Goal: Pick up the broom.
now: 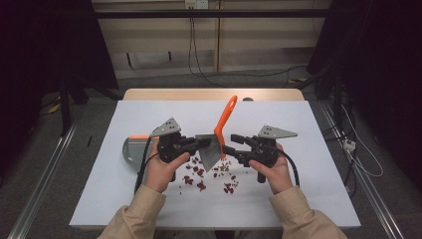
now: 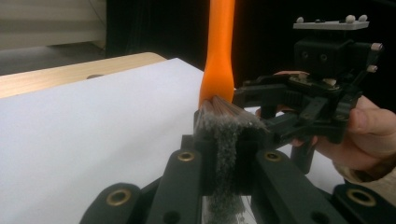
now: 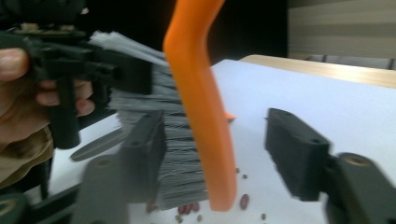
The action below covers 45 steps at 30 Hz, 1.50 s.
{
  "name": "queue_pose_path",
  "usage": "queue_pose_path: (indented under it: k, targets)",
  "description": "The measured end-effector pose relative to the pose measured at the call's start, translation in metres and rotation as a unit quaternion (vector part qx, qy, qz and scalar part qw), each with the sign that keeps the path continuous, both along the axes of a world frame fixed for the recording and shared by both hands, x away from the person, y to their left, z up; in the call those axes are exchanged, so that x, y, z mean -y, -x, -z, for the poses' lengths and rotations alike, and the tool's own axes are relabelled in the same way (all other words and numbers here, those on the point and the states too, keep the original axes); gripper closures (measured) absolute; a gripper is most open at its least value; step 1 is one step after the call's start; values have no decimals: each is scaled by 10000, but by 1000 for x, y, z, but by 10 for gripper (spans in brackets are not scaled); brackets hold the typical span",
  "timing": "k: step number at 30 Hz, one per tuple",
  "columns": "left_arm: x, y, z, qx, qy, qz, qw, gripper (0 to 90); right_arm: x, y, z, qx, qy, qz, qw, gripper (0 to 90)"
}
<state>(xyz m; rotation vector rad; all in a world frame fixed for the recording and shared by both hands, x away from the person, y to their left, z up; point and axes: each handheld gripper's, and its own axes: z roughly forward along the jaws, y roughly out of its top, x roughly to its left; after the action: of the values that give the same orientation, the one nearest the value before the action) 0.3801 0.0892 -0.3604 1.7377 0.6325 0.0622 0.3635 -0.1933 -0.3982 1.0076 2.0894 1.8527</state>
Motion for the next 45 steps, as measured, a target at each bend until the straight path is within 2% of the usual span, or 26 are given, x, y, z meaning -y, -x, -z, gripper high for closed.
queue_pose_path:
  k: [3,7,14,17,20,25,27,29,31,33,35,37,38,41,45]
  targets:
    - [2,1,0,2,8,49,10000,847,-2,0,2,7,124,-83,9999,425]
    - [4,1,1,-43,73,168,9998,847,-4,-3,6,-14,166,-208,9996,444]
    - [6,3,1,-134,315,429,9985,851,-6,-8,10,-107,-71,-642,9979,444]
    - [7,3,1,-114,310,492,9982,851,-7,-8,11,-122,-90,-753,9970,483]
    - [7,3,2,-131,335,555,9978,852,-8,-5,11,-64,34,-752,9971,515]
    - [4,0,2,-194,560,630,9963,854,-8,-1,8,-10,270,-929,9953,659]
    - [3,-1,4,-140,516,584,9969,843,-8,1,7,-11,386,-954,9947,674]
    - [2,-3,5,-115,541,527,9971,809,-8,2,5,-61,427,-1003,9940,689]
    - [1,-3,5,0,405,364,9985,725,-6,3,3,-112,492,-945,9942,693]
    - [-1,-3,5,23,349,356,9988,703,-5,3,0,-166,614,-918,9937,695]
    - [-2,-3,3,74,257,263,9993,600,-2,2,-2,-277,627,-868,9939,696]
    - [-4,-3,2,71,218,148,9996,508,2,2,-3,-306,731,-726,9942,698]
    - [-5,-3,2,99,95,93,9999,462,5,1,-5,-369,744,-661,9944,698]
    - [-8,-5,2,81,-25,-66,9999,334,14,1,-9,-442,738,-479,9951,699]
    - [-10,-6,2,259,-245,-154,9992,246,27,0,-17,-477,859,-214,9949,699]
